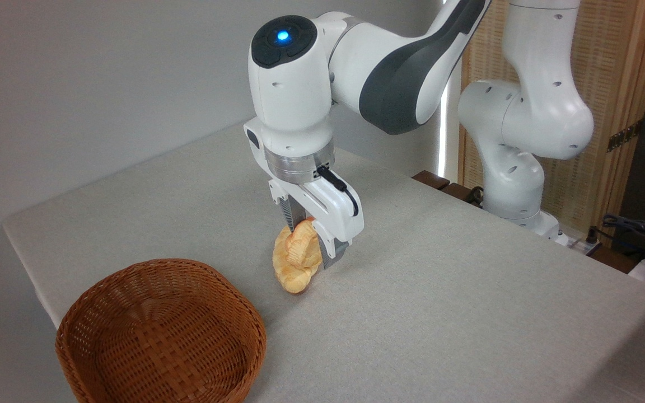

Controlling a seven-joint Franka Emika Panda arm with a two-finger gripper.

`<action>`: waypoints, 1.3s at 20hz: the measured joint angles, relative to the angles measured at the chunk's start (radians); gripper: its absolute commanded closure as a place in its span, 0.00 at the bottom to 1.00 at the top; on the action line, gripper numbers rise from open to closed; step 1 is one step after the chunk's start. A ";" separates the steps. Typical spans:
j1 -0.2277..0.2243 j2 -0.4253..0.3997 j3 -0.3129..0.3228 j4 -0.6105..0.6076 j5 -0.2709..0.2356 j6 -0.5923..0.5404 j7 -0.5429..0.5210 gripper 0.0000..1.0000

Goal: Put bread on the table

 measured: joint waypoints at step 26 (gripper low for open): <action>-0.006 -0.013 0.046 0.287 0.022 -0.026 -0.033 0.00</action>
